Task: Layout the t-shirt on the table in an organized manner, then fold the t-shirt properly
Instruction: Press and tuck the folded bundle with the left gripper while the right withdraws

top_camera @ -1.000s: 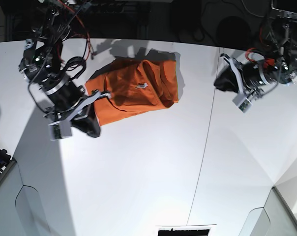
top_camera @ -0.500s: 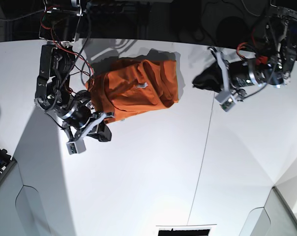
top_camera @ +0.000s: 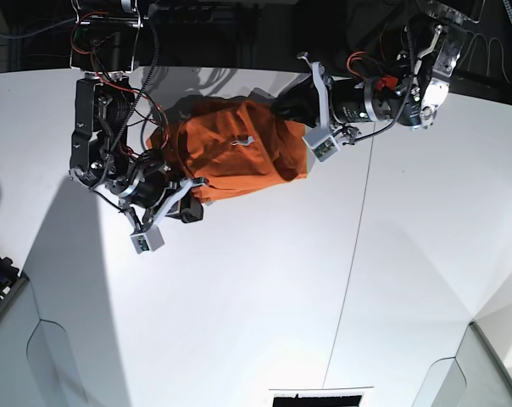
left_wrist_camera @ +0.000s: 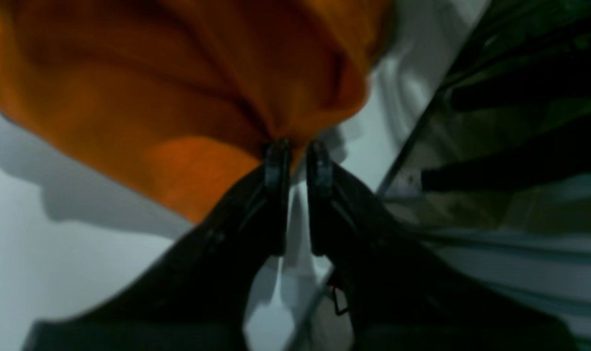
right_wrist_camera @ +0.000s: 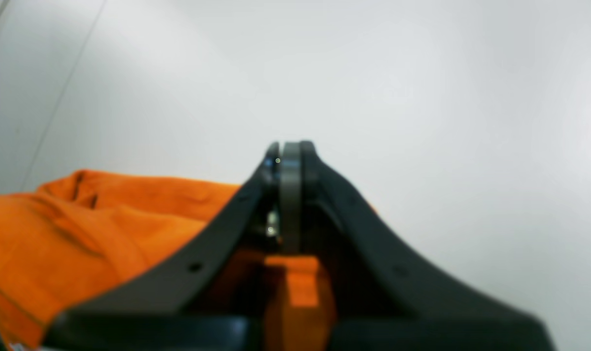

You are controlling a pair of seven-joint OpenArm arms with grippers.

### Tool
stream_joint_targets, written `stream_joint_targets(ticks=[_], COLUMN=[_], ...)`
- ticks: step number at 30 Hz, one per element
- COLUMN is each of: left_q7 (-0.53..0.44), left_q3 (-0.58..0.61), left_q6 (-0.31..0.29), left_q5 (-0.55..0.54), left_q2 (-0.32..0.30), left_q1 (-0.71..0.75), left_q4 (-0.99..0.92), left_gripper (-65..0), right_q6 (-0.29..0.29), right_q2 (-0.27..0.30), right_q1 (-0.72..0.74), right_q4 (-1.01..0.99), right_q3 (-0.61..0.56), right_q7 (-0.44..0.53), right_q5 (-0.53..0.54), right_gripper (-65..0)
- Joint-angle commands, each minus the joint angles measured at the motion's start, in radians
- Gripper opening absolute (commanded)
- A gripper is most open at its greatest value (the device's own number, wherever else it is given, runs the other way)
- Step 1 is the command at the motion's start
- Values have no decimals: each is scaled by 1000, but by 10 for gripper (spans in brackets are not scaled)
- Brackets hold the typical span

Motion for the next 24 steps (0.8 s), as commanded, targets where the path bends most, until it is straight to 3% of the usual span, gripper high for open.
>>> stream_joint_targets(ticks=[1,14,24], left_q7=[-24,-35,-12], left_q3=[1,2,77], left_q6=[-9,-9,-9], left_q5=[-14,-14,-29], left_q2=[3,17,52], left_q1=[-37,-443,-667], left_q4=[-13,-392,-637], left_gripper=[-582,-582,-583], right_q6=[14,14,14], right_q2=[10,49,35], right_q1=[21,13,-162], right_q4=[20,58,206], right_q3=[2,4,2], right_q7=[11,-97,-97], right_q5=[23,141,220], right_gripper=[-650,-650,-650])
